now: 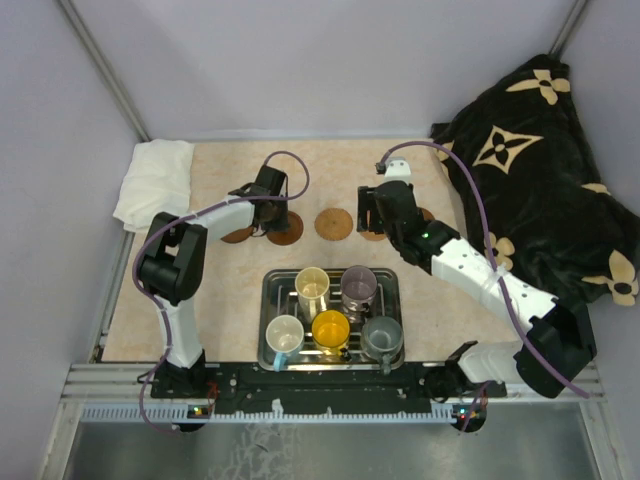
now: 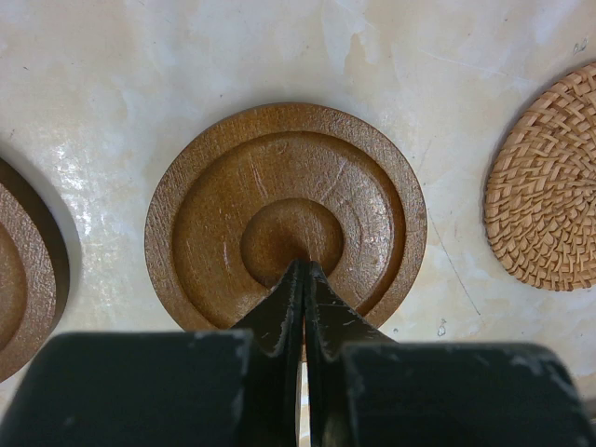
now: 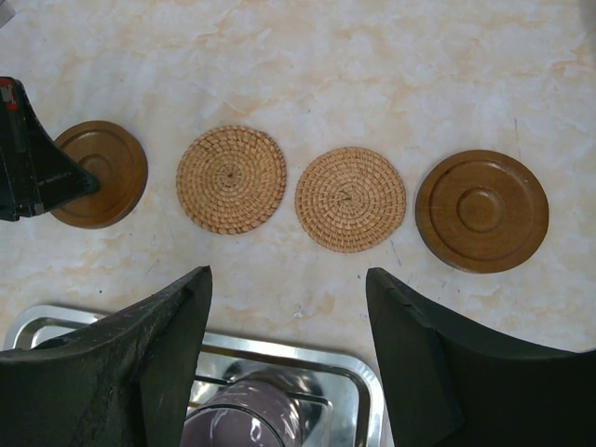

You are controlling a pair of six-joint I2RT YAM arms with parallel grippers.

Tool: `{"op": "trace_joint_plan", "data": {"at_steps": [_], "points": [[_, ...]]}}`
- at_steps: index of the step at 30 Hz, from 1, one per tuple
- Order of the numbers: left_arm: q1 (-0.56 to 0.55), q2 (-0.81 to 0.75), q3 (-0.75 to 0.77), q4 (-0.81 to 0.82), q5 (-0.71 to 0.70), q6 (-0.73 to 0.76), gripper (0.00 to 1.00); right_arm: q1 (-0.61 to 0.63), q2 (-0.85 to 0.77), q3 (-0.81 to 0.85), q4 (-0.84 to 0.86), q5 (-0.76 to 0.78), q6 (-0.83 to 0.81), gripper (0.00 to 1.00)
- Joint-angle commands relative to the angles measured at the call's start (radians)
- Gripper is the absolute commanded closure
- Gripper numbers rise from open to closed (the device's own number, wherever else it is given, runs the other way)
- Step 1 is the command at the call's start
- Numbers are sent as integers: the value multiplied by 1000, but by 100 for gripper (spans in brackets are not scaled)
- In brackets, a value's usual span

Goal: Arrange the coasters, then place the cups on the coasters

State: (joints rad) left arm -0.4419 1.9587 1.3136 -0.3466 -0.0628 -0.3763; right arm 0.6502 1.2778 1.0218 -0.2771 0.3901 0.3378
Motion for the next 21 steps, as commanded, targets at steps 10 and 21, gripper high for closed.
{"op": "trace_joint_plan", "data": {"at_steps": [10,21], "points": [[-11,64,38,-70,49,1,95,-7,-32,23,20,1,13,32],[-15,110,83,-71,58,-1,95,-7,-28,22,17,4,8,32]]}}
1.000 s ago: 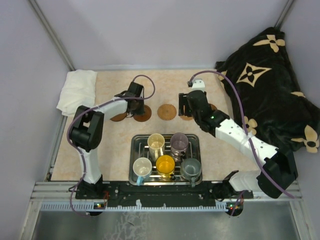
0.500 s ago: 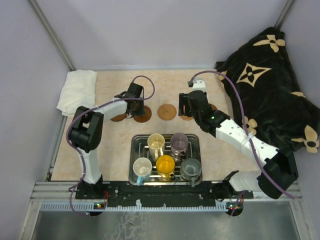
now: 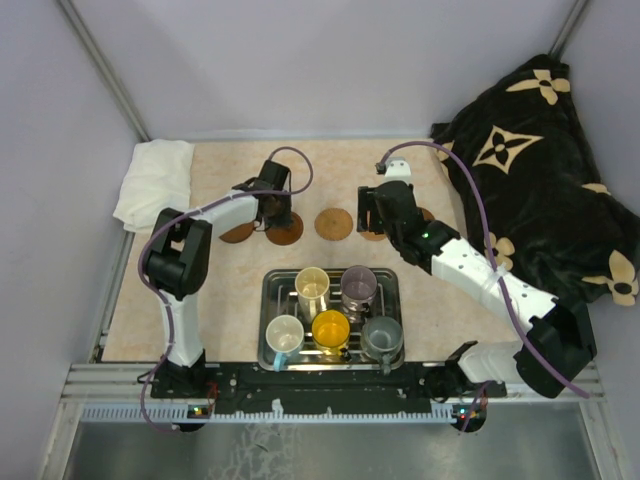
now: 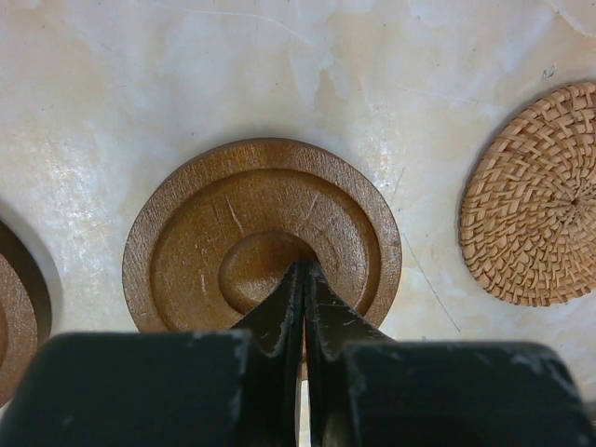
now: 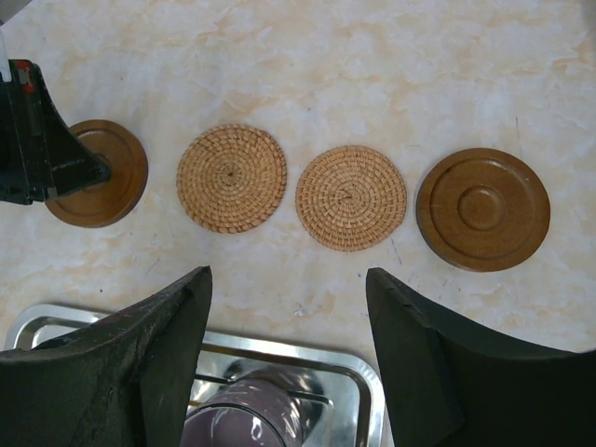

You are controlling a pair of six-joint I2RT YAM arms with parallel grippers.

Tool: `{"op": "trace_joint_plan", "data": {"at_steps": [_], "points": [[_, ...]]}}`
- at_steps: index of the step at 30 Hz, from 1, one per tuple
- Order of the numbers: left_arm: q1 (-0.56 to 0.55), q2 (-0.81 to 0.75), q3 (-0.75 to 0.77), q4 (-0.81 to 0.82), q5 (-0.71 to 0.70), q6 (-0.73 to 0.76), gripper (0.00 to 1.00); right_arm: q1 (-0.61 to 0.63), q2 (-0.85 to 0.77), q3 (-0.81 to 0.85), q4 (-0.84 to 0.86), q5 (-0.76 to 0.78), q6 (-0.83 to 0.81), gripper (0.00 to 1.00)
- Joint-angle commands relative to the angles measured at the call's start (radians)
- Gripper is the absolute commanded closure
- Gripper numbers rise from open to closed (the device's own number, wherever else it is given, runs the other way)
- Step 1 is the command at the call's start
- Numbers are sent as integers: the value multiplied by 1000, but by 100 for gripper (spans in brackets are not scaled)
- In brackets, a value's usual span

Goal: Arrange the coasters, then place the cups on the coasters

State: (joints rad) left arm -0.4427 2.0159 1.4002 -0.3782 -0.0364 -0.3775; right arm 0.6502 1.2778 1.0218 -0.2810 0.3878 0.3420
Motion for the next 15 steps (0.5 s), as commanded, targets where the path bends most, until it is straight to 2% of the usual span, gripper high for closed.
{"op": "trace_joint_plan", "data": {"at_steps": [1,8,15], "points": [[-13,55,-3,-36,33,-1,94,-7,-26,23,21,5,3,32],[-13,64,12,-33,34,-7,94,-7,-23,26,15,2,2,32],[-11,-2,13,-18,-3,3,90,-7,-30,29,4,2,2,32]]}}
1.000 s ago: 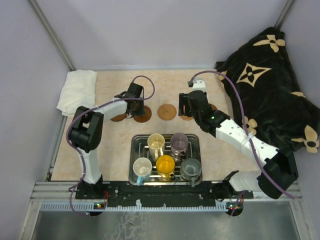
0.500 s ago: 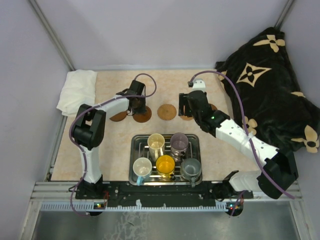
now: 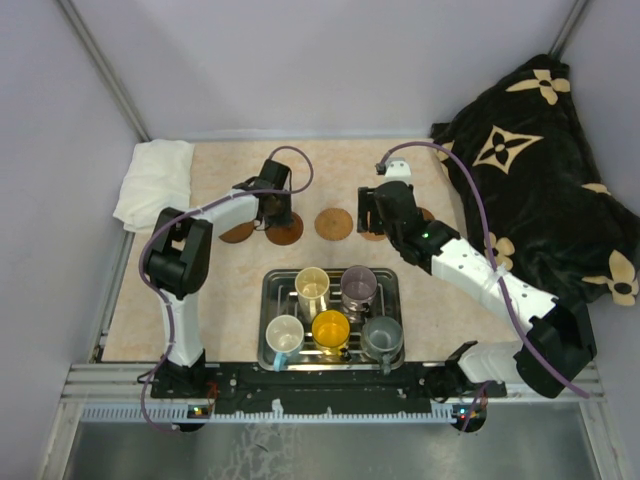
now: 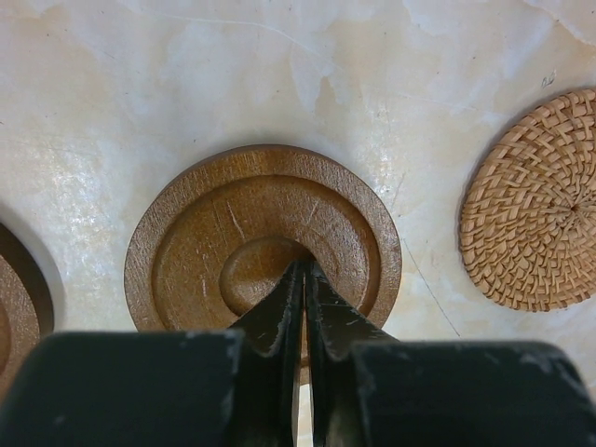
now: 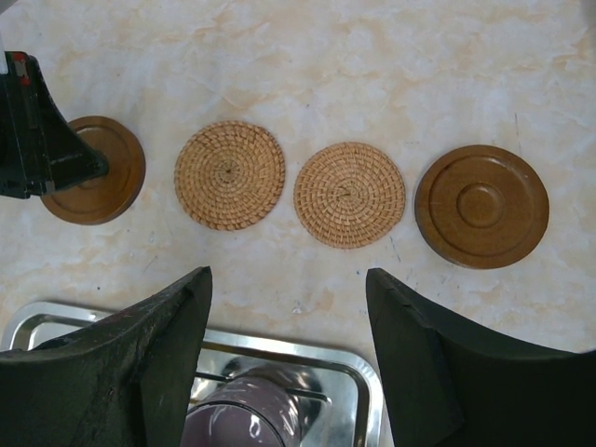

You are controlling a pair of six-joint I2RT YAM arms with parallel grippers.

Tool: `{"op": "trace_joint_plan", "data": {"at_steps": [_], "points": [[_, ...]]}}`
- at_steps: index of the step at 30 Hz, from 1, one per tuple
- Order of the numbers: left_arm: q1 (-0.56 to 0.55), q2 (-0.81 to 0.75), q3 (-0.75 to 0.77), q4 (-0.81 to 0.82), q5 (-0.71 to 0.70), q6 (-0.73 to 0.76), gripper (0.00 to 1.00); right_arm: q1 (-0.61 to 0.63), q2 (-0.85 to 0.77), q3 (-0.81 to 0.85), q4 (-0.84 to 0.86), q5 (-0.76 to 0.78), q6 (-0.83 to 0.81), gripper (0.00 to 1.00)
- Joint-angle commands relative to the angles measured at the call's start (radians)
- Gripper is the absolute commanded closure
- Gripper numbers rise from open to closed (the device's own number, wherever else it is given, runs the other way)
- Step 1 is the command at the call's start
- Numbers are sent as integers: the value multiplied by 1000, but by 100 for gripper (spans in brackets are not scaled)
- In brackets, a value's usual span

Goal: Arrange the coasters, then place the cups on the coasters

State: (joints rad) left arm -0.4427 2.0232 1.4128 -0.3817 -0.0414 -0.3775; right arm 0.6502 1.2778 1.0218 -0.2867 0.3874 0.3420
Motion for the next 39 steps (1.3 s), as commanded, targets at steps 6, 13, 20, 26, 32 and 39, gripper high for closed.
{"op": "trace_joint_plan", "data": {"at_steps": [6,13,20,26,32,39], "points": [[-12,-78,3,-23,-17,13,88,-6,-54,30,-7,-8,12,33],[-13,-212,-32,-27,-49,10,83,-7,-80,38,-25,5,0,33],[32,-338,-117,-54,-208,-4,79,-7,-104,46,-58,19,4,33],[180,-365,-257,-35,-163,-34,79,-7,-127,43,-75,12,21,33],[233,-328,-286,-20,-166,-25,80,-7,-119,42,-82,-1,31,34],[255,-245,-239,-3,-159,-7,80,-7,-105,36,-83,-2,34,35]]}}
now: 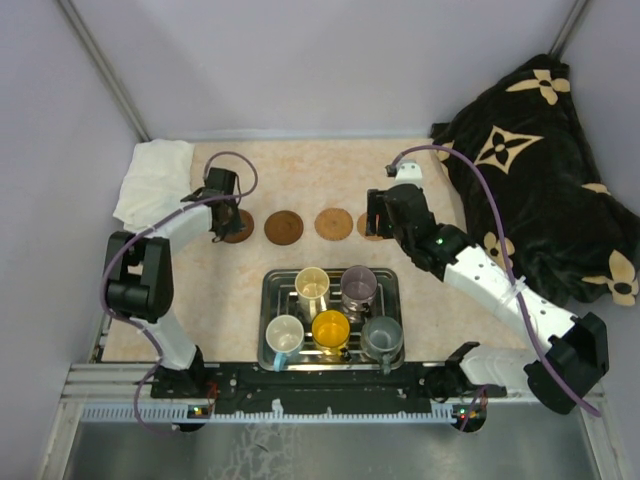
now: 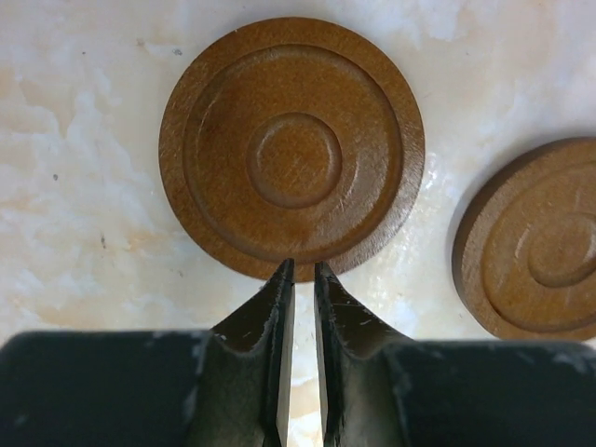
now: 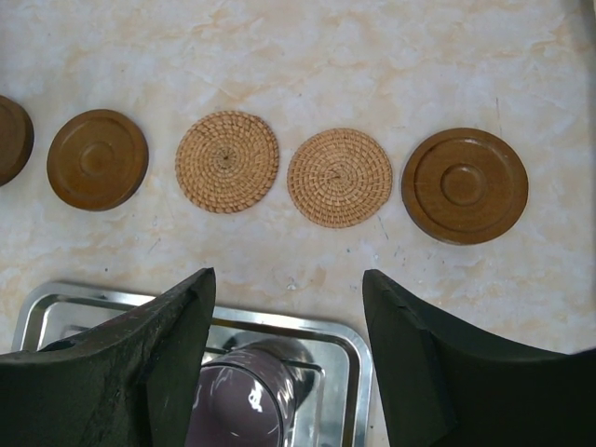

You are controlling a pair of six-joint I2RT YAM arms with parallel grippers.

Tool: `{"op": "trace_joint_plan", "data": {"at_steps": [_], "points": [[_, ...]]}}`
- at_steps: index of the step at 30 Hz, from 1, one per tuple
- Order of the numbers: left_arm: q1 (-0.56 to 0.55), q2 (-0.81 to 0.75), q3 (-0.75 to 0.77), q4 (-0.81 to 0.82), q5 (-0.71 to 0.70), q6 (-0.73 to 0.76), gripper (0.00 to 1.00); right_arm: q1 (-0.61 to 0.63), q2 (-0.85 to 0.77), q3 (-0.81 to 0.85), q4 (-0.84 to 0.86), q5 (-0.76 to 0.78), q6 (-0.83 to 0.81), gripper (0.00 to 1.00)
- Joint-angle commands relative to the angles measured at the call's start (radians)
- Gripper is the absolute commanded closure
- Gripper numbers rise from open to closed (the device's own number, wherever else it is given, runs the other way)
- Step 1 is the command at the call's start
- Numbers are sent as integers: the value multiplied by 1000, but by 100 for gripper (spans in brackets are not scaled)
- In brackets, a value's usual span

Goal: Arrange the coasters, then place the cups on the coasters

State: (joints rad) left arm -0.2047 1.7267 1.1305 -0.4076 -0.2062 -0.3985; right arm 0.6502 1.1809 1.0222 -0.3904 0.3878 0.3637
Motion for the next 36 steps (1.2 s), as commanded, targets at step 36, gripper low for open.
{"op": "trace_joint_plan", "data": {"at_steps": [36], "points": [[53,146,7,43,106,-23,87,-7,32,18,35,-35,20,36]]}}
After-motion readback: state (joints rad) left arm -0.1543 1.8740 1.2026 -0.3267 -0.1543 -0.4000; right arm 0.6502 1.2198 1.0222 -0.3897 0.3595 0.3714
